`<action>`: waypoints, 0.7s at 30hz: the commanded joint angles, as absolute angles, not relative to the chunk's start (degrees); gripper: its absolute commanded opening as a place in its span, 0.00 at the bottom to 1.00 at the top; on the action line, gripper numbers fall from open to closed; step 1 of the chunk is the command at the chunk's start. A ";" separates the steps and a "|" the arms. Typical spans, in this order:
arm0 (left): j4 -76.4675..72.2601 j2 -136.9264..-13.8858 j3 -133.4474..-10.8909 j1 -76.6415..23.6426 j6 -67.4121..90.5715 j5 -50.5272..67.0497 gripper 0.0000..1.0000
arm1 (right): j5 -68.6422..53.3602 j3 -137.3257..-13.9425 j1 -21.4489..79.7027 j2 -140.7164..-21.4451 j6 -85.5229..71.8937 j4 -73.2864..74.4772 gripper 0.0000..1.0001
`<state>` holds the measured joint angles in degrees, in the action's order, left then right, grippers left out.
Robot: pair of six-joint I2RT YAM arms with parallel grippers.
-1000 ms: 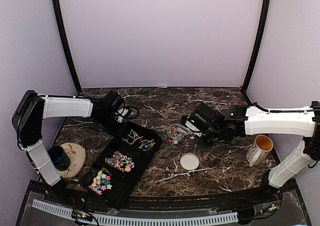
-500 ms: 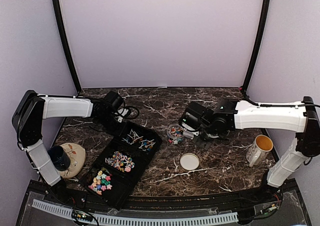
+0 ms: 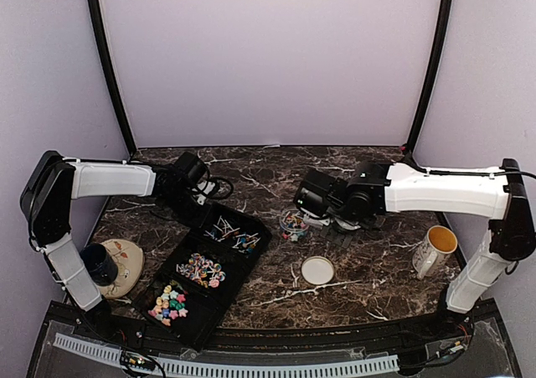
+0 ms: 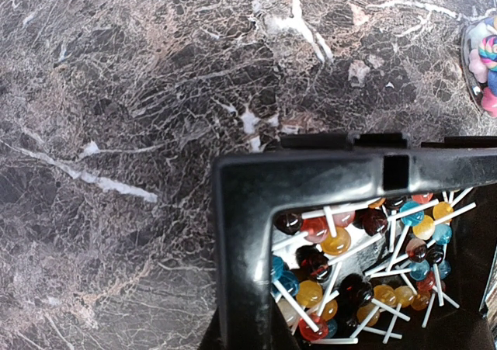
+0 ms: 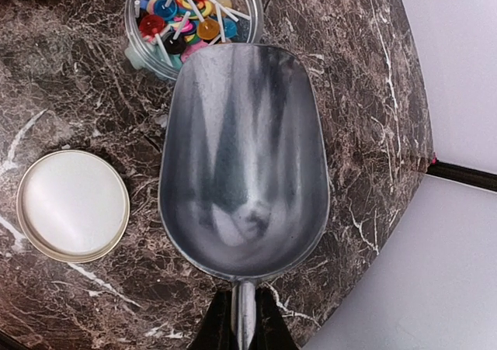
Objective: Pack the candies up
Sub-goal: Place the fake candies in the packing box.
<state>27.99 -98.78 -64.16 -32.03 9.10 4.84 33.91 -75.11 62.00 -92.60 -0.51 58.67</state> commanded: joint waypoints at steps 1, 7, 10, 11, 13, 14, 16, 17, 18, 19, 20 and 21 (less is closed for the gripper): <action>26.94 -95.59 -66.36 -31.79 8.75 4.59 0.00 | 38.04 -77.14 62.49 -93.47 -0.26 58.61 0.00; 26.94 -95.37 -66.36 -31.77 8.66 4.51 0.00 | 36.89 -76.71 62.49 -95.55 1.22 53.73 0.00; 27.03 -95.43 -66.32 -31.72 8.61 4.40 0.00 | 34.86 -76.82 62.58 -95.97 1.32 53.74 0.00; 27.02 -95.47 -66.33 -31.78 8.55 4.52 0.00 | 34.32 -76.88 62.58 -95.98 1.36 53.86 0.00; 27.07 -95.54 -66.44 -31.80 8.61 4.51 0.00 | 33.03 -77.13 62.58 -95.86 1.53 53.85 0.00; 27.07 -95.67 -66.44 -31.77 8.61 4.50 0.00 | 32.13 -77.16 62.62 -95.74 1.70 53.45 0.00; 27.15 -95.71 -66.53 -31.77 8.56 4.49 0.00 | 30.20 -77.24 62.64 -95.47 2.21 52.38 0.00; 27.13 -95.71 -66.53 -31.74 8.54 4.48 0.00 | 29.34 -77.25 62.74 -95.57 2.46 51.78 0.00; 27.09 -95.80 -66.53 -31.79 8.60 4.43 0.00 | 28.93 -77.30 62.80 -95.76 2.68 51.38 0.00; 27.15 -95.80 -66.53 -31.80 8.56 4.39 0.00 | 28.76 -77.34 62.83 -96.10 2.83 51.15 0.00; 27.16 -95.80 -66.53 -31.81 8.56 4.27 0.00 | 28.92 -77.46 62.84 -96.53 2.94 50.93 0.00; 27.17 -95.87 -66.53 -31.74 8.60 4.28 0.00 | 29.04 -77.56 62.84 -96.95 3.05 50.75 0.00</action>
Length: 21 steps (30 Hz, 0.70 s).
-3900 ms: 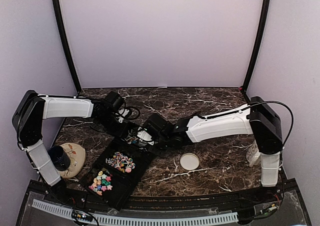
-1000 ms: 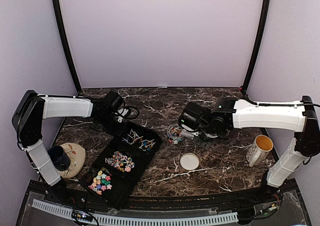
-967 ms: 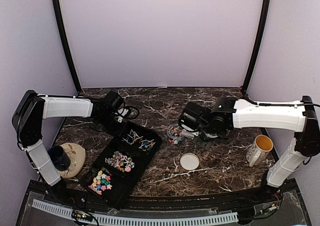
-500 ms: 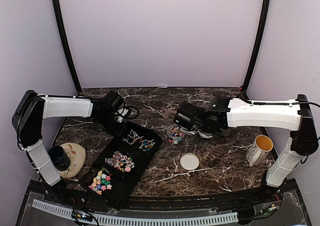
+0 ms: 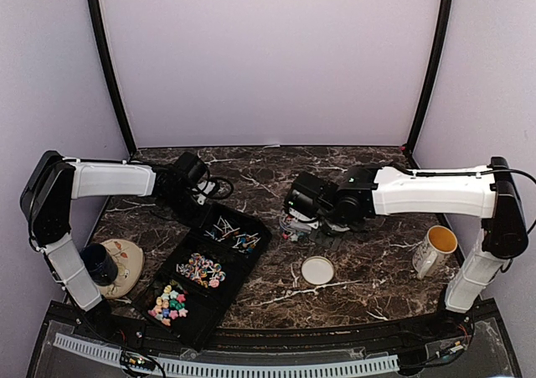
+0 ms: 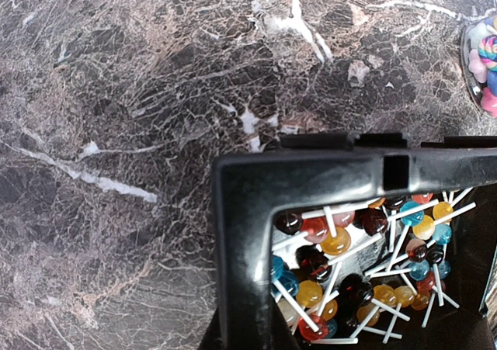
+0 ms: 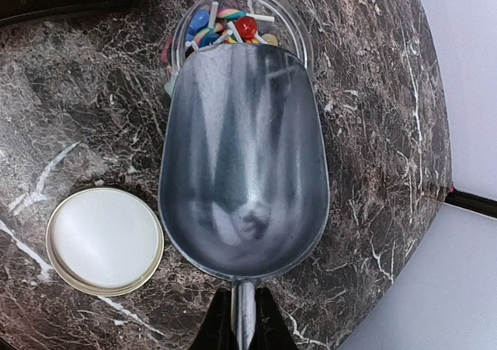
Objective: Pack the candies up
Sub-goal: Place the fake candies in the packing box.
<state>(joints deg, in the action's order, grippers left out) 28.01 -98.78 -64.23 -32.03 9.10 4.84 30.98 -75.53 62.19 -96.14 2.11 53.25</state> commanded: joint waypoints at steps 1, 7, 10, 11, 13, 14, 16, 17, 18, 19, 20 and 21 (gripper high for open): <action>27.11 -95.93 -66.51 -31.81 8.61 4.24 0.00 | 29.28 -77.68 62.84 -97.47 3.27 50.45 0.00; 27.20 -95.81 -66.53 -31.78 8.61 4.13 0.00 | 31.06 -78.22 62.67 -100.01 4.25 49.37 0.00; 27.20 -95.86 -66.53 -31.77 8.55 4.13 0.00 | 30.85 -78.22 62.43 -100.51 4.81 48.26 0.00; 27.17 -95.82 -66.53 -31.80 8.58 4.15 0.00 | 30.85 -78.30 62.36 -100.65 4.95 47.99 0.00; 27.32 -95.81 -66.53 -31.80 8.60 4.23 0.00 | 30.87 -78.44 62.16 -100.89 5.09 47.66 0.00; 27.29 -95.75 -66.51 -31.81 8.61 4.26 0.00 | 31.16 -78.55 62.08 -100.97 5.07 47.73 0.00; 27.31 -95.71 -66.46 -31.81 8.59 4.14 0.00 | 32.10 -78.90 62.05 -101.02 4.69 48.11 0.00; 27.29 -95.70 -66.45 -31.82 8.61 4.21 0.00 | 32.57 -79.11 62.05 -100.85 4.59 48.22 0.00; 27.23 -95.68 -66.45 -31.79 8.61 4.22 0.00 | 33.05 -79.29 62.05 -100.65 4.50 48.39 0.00; 27.22 -95.69 -66.45 -31.77 8.69 4.32 0.00 | 33.66 -79.48 62.05 -100.27 4.44 48.50 0.00; 27.23 -95.71 -66.43 -31.76 8.70 4.32 0.00 | 34.28 -79.80 62.00 -99.83 4.33 48.49 0.00; 27.24 -95.67 -66.41 -31.79 8.65 4.33 0.00 | 34.78 -80.11 61.90 -98.82 4.19 48.33 0.00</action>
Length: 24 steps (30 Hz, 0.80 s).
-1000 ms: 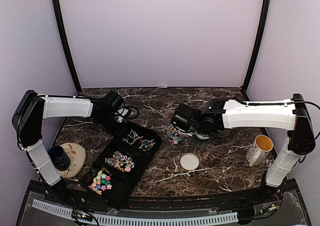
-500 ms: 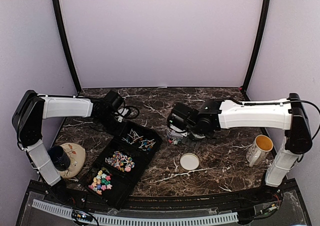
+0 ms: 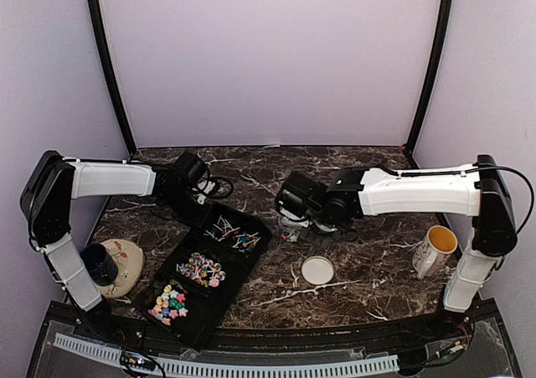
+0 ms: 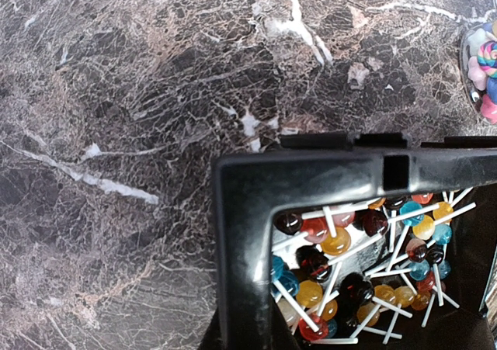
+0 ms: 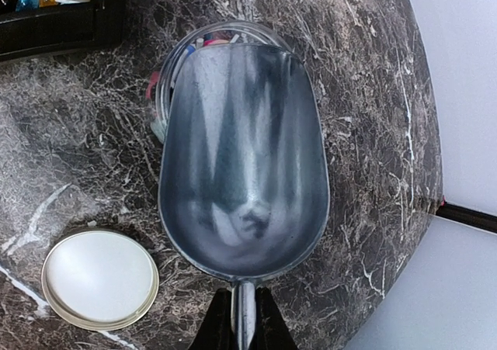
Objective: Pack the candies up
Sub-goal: Place the fake candies in the packing box.
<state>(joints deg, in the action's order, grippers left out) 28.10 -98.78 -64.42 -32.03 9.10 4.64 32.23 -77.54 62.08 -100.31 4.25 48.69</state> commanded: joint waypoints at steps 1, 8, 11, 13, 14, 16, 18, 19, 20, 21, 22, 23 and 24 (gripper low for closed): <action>27.20 -95.72 -66.44 -31.81 8.62 4.32 0.00 | 35.13 -80.41 61.65 -97.75 4.02 47.90 0.00; 27.32 -95.77 -66.49 -31.80 8.54 3.83 0.00 | 35.77 -80.78 58.77 -91.87 2.40 46.95 0.00; 27.15 -95.97 -66.66 -31.78 8.23 3.46 0.00 | 35.93 -78.90 58.00 -91.76 1.57 46.78 0.00; 27.26 -96.60 -67.17 -31.68 7.77 3.18 0.00 | 35.52 -76.90 57.39 -91.78 0.72 44.89 0.00; 27.69 -97.04 -67.68 -31.57 7.60 3.15 0.00 | 34.34 -75.76 56.99 -90.91 0.38 43.81 0.00; 28.94 -98.15 -69.09 -31.25 7.48 3.17 0.00 | 32.72 -74.51 56.61 -90.16 -0.26 42.75 0.00; 29.43 -98.77 -69.82 -31.20 7.29 2.97 0.00 | 32.04 -74.12 56.56 -90.77 -0.75 43.41 0.00; 29.35 -98.86 -69.87 -31.18 7.34 2.96 0.00 | 31.98 -74.10 56.60 -90.94 -0.98 43.97 0.00; 29.26 -98.92 -69.83 -31.19 7.45 3.12 0.00 | 32.06 -74.17 56.67 -90.96 -1.28 45.08 0.00; 29.27 -99.00 -69.79 -31.19 7.53 3.17 0.00 | 32.12 -74.19 56.69 -92.46 -1.38 45.90 0.00; 29.15 -99.05 -69.70 -31.19 7.58 3.27 0.00 | 32.14 -73.99 56.77 -92.61 -1.52 46.41 0.00; 29.12 -99.13 -69.57 -31.16 7.64 3.28 0.00 | 32.18 -73.74 56.98 -92.54 -1.57 46.56 0.00; 29.04 -99.19 -69.44 -31.15 7.70 3.35 0.00 | 31.84 -73.54 57.22 -92.44 -1.48 46.46 0.00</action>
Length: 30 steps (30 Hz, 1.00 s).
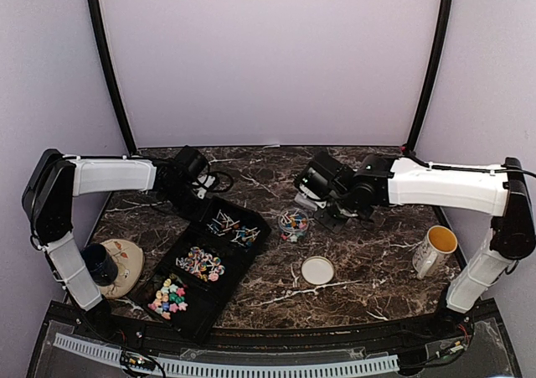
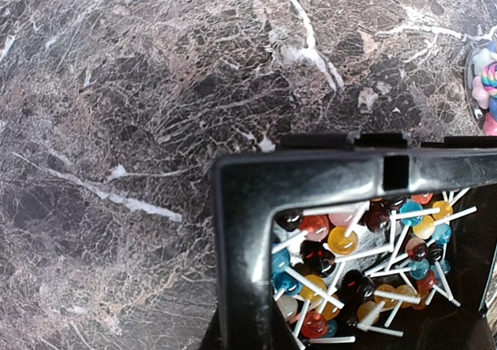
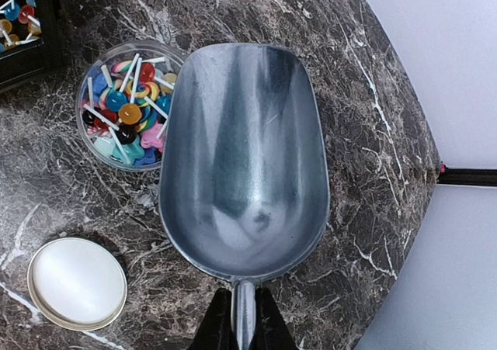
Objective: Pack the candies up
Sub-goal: Place the fake candies in the packing box.
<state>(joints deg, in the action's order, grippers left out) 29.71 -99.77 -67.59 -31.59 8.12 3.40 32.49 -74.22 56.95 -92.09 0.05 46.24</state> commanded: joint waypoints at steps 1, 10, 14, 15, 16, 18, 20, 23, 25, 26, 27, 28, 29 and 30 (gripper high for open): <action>28.93 -99.15 -69.36 -31.19 7.69 3.37 0.00 | 31.18 -73.55 57.60 -92.39 -1.27 46.43 0.00; 28.86 -98.94 -68.98 -31.11 7.72 2.93 0.00 | 32.55 -79.49 61.69 -97.56 -1.63 53.18 0.00; 28.57 -98.49 -68.49 -31.10 7.89 3.28 0.00 | 32.32 -82.30 61.79 -100.05 -4.04 57.11 0.00; 28.48 -98.44 -68.47 -31.09 8.00 3.44 0.00 | 31.76 -82.81 61.79 -100.65 -4.42 58.00 0.00; 28.40 -98.30 -68.47 -31.07 8.15 3.69 0.00 | 31.26 -83.45 61.74 -101.16 -4.85 58.58 0.00; 28.29 -98.18 -68.38 -31.11 8.22 3.93 0.00 | 30.67 -84.61 61.76 -101.92 -5.74 59.36 0.00; 28.30 -97.95 -68.19 -31.11 8.19 4.04 0.00 | 29.77 -85.94 61.78 -102.96 -6.12 60.10 0.00; 28.13 -97.44 -67.98 -31.09 8.26 4.16 0.00 | 29.95 -87.88 61.71 -104.75 -6.74 61.33 0.00; 28.04 -97.00 -67.81 -31.08 8.24 4.00 0.00 | 29.83 -88.95 61.55 -105.88 -7.29 62.30 0.00; 28.06 -96.95 -67.77 -31.11 8.19 3.94 0.00 | 29.47 -89.48 61.38 -106.53 -7.60 62.88 0.00; 28.07 -96.79 -67.71 -31.11 8.18 3.82 0.00 | 29.44 -90.00 61.17 -107.06 -7.98 63.63 0.00; 28.12 -96.59 -67.68 -31.11 8.17 3.89 0.00 | 29.42 -90.34 61.04 -107.46 -8.66 64.18 0.00; 28.07 -96.55 -67.58 -31.11 8.17 3.82 0.00 | 28.99 -90.49 60.84 -107.57 -9.03 64.36 0.00; 28.04 -96.36 -67.59 -31.11 8.17 3.89 0.00 | 28.42 -90.46 60.64 -107.53 -9.31 64.50 0.00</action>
